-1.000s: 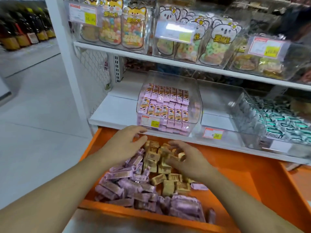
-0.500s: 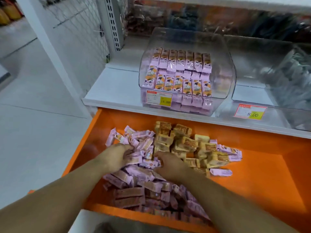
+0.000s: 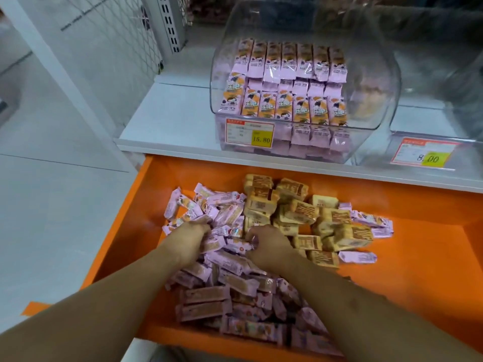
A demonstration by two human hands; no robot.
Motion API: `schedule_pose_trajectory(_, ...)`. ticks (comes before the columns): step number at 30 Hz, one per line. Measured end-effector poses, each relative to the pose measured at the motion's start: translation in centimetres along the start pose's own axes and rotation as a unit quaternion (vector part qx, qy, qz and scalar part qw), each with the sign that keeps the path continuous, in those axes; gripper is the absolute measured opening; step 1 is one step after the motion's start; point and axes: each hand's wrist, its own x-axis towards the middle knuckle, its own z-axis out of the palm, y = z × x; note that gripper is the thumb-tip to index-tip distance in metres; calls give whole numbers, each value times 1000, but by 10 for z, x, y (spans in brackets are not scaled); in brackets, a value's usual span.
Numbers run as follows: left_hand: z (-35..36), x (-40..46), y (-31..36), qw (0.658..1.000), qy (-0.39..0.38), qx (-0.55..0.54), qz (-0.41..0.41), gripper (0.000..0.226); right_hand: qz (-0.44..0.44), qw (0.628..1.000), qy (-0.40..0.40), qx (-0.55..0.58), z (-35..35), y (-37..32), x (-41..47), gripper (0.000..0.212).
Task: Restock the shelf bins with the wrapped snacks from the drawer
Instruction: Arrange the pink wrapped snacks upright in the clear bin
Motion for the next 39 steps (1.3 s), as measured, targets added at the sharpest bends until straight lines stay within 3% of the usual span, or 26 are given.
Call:
schedule_pose_trajectory(2, -2, -3, -3, 1000, -4, 14, -26, 16, 14, 999, 11, 33, -9, 2, -11, 24)
schedule_pose_trajectory(4, -3, -6, -3, 999, -9, 37, -31, 22, 16, 999, 27, 43, -19, 3, -24, 22)
schedule_pose_trajectory(8, -15, -15, 13, 998, -9, 69, 3, 21, 17, 998, 47, 48, -41, 6, -52, 26)
schedule_pose_trajectory(11, -20, -16, 15, 997, -1, 74, 15, 42, 10, 997, 55, 50, -55, 5, -69, 28)
schedule_pose_trajectory(16, -43, -26, 41, 998, 16, -55, 2, 28, -27, 996, 78, 34, -85, -1, -95, 27)
schedule_pose_trajectory(19, -77, -39, 69, 989, 59, -134, 14, 34, -46, 993, 98, 53, -115, -12, -114, 26)
schedule_pose_trajectory(24, -152, -84, 119, 956, 128, -261, 37, 47, -113, 984, 118, 65, -184, -35, -170, 40)
schedule_pose_trajectory(29, -192, -140, 159, 924, 146, -350, 55, 54, -164, 967, 167, 96, -226, -50, -226, 42)
schedule_pose_trajectory(33, -194, -157, 179, 885, 96, -454, 48, 52, -193, 955, 190, 124, -228, -46, -246, 38)
schedule_pose_trajectory(36, -201, -161, 190, 817, 17, -577, 17, 71, -191, 958, 197, 82, -229, -43, -249, 35)
schedule_pose_trajectory(37, -202, -159, 191, 806, 3, -591, 21, 68, -193, 958, 197, 82, -231, -42, -249, 36)
schedule_pose_trajectory(39, -205, -159, 192, 814, 6, -580, 37, 35, -198, 957, 195, 87, -235, -40, -251, 39)
